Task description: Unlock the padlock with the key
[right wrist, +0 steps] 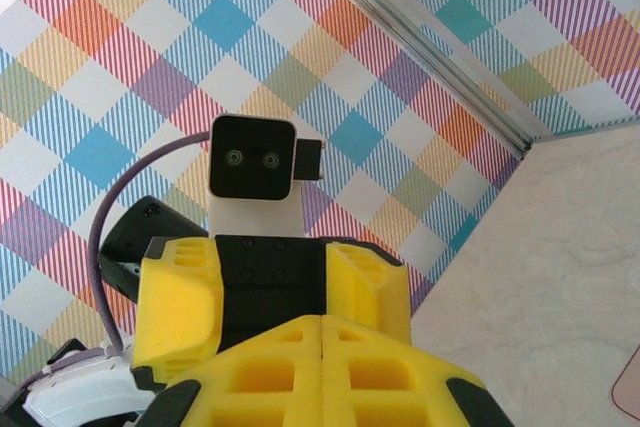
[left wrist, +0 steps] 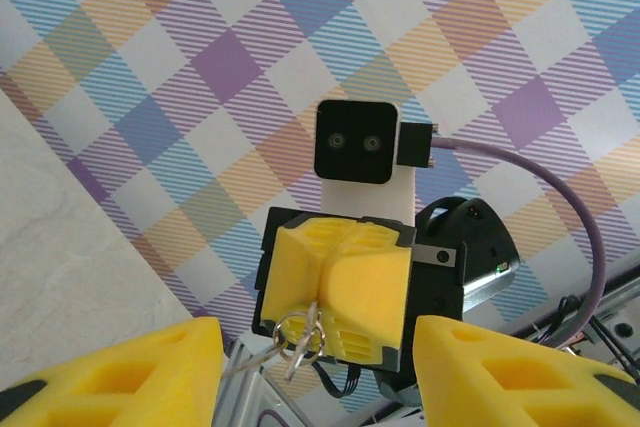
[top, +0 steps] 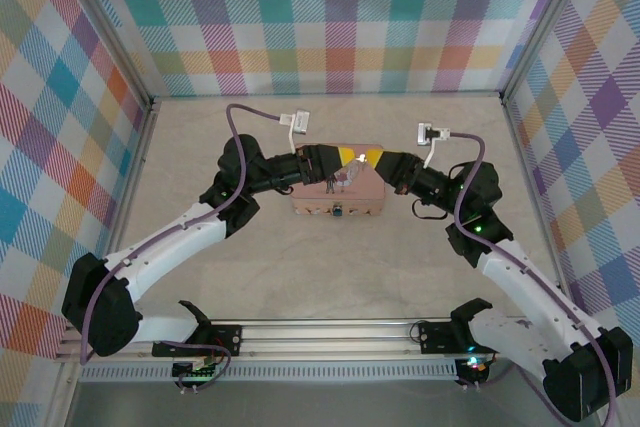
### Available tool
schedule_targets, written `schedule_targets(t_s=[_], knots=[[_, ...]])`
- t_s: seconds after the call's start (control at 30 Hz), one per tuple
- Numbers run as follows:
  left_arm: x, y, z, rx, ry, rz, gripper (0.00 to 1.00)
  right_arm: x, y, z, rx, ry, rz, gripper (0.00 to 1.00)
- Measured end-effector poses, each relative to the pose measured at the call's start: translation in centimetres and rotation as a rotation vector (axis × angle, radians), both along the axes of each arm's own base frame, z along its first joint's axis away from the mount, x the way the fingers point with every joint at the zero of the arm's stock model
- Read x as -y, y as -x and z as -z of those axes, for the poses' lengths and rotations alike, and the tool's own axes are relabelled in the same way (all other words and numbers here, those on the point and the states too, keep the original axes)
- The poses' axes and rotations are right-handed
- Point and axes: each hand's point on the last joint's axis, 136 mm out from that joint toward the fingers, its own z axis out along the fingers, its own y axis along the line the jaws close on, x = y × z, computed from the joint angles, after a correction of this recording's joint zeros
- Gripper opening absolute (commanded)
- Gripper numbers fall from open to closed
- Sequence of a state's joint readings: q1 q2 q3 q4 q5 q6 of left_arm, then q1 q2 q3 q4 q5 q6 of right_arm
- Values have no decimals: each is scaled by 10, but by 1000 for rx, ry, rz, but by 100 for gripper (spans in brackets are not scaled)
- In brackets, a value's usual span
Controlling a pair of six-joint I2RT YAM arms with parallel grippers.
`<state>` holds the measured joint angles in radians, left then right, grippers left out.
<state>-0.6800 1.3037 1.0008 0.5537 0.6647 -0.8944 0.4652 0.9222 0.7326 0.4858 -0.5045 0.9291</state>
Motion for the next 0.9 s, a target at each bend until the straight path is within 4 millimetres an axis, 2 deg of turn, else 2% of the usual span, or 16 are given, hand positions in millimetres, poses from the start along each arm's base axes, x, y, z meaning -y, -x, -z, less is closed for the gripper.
schedule_targets(t_s=[0.2,0.33,0.57,0.7,0.83,0.9], knots=[[3,2,1,-6,1,16,36,0,-3,2,-4,-1,5,0],[4,2,2,-5,-1,15,22,0,-5,8,-16,2,15,0],[5,1,5,-12,-5,15,11,0,-6,8,-17,2,19,0],[5,-1,7,-16,-13,10,0,1,-6,6,-10,-3,26,0],[5,-1,9,-15,-24,8,0,1,-6,6,-10,-3,26,0],[5,-2,11,-15,-40,3,0,2,-7,8,-16,2,30,21]])
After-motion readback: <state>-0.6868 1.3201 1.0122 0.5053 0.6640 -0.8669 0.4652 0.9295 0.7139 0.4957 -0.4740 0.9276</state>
